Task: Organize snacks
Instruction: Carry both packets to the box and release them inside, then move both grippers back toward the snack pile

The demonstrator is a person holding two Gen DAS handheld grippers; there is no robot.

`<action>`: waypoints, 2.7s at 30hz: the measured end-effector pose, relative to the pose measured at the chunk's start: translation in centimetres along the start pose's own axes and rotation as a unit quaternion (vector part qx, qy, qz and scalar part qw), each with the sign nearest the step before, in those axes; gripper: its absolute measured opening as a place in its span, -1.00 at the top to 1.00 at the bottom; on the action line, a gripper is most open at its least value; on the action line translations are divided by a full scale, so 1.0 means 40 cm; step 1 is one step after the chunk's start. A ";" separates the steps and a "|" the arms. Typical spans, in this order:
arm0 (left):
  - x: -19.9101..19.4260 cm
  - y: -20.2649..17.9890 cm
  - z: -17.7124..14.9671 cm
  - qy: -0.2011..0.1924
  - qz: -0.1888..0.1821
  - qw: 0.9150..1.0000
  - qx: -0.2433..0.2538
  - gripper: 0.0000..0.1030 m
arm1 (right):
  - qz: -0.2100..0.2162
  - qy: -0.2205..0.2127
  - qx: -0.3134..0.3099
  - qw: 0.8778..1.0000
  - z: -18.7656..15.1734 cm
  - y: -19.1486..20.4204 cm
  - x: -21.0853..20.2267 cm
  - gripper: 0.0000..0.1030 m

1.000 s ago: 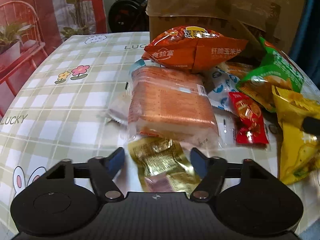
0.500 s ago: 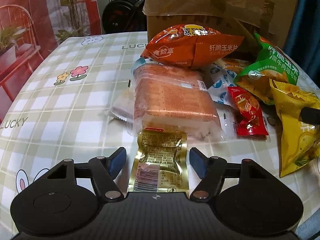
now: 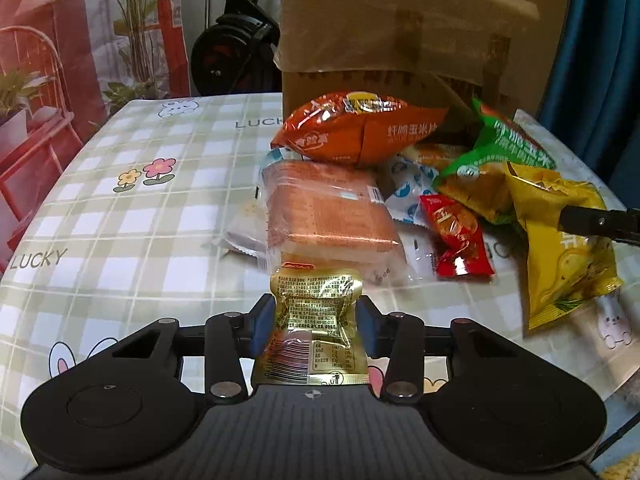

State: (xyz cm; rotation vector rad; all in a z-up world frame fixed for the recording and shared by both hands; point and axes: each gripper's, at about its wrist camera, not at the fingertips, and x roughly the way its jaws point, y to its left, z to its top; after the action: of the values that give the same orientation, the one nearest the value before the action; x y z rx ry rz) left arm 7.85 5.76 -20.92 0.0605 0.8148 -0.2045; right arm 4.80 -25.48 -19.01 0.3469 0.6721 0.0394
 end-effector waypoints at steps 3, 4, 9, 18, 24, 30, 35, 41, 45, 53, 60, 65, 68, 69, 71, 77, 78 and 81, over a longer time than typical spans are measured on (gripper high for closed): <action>-0.030 0.008 -0.001 -0.015 -0.003 1.000 -0.005 0.11 | 0.001 -0.008 -0.004 1.000 0.005 0.006 -0.014 -0.31; -0.043 0.009 0.000 -0.024 -0.001 1.000 -0.004 0.11 | 0.001 -0.010 -0.007 1.000 0.006 0.008 -0.019 -0.31; -0.098 0.009 0.012 -0.059 0.000 0.998 -0.002 0.11 | 0.001 -0.023 -0.023 0.999 0.018 0.023 -0.040 -0.31; -0.171 0.013 0.112 -0.131 0.000 0.991 -0.006 0.11 | 0.003 -0.067 -0.058 0.996 0.080 0.058 -0.081 -0.31; -0.192 -0.002 0.252 -0.184 -0.010 0.983 0.009 0.11 | 0.017 -0.121 -0.072 0.990 0.213 0.078 -0.110 -0.31; -0.177 -0.032 0.440 -0.231 -0.018 0.973 0.024 0.11 | 0.025 -0.211 -0.078 0.974 0.434 0.085 -0.114 -0.31; -0.121 -0.061 0.595 -0.252 -0.016 0.967 0.020 0.11 | 0.015 -0.264 -0.080 0.961 0.607 0.118 -0.042 -0.31; -0.014 -0.065 0.728 -0.242 0.004 0.970 0.010 0.10 | -0.016 -0.233 -0.114 0.966 0.708 0.158 0.121 -0.31; 0.057 -0.053 0.771 -0.226 0.015 0.974 0.011 0.10 | -0.035 -0.204 -0.129 0.970 0.701 0.165 0.197 -0.31; 0.096 -0.019 0.776 -0.204 0.006 0.979 -0.015 -0.20 | -0.053 -0.166 -0.126 0.977 0.661 0.151 0.242 -0.41; 0.044 -0.023 0.740 -0.211 0.019 0.977 0.001 -0.65 | -0.048 -0.173 -0.127 0.976 0.636 0.148 0.185 -0.75; -0.010 -0.015 0.714 -0.216 0.026 0.976 -0.003 -0.71 | -0.045 -0.178 -0.138 0.973 0.618 0.161 0.123 -0.82; -0.046 -0.009 0.693 -0.221 0.021 0.975 -0.003 -0.71 | -0.038 -0.181 -0.141 0.973 0.605 0.171 0.083 -0.83; -0.059 -0.007 0.684 -0.223 0.020 0.975 -0.003 -0.71 | -0.035 -0.182 -0.143 0.972 0.599 0.175 0.072 -0.83; -0.078 -0.002 0.665 -0.223 0.019 0.975 -0.005 -0.71 | -0.032 -0.185 -0.145 0.971 0.582 0.184 0.047 -0.84; -0.121 0.015 0.586 -0.215 0.011 0.976 -0.012 -0.71 | -0.017 -0.182 -0.144 0.973 0.516 0.197 -0.011 -0.99; -0.127 0.020 0.569 -0.215 0.012 0.977 -0.012 -0.71 | -0.014 -0.180 -0.144 0.973 0.501 0.198 -0.017 -0.99; -0.139 0.032 0.526 -0.214 0.014 0.977 -0.013 -0.71 | -0.004 -0.175 -0.139 0.975 0.462 0.193 -0.031 -0.99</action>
State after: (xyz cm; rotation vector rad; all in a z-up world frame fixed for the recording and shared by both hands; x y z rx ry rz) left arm 19.45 5.12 -2.48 0.0016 0.3857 -0.1710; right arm 15.79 -23.97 -2.30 0.0758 0.3123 0.0623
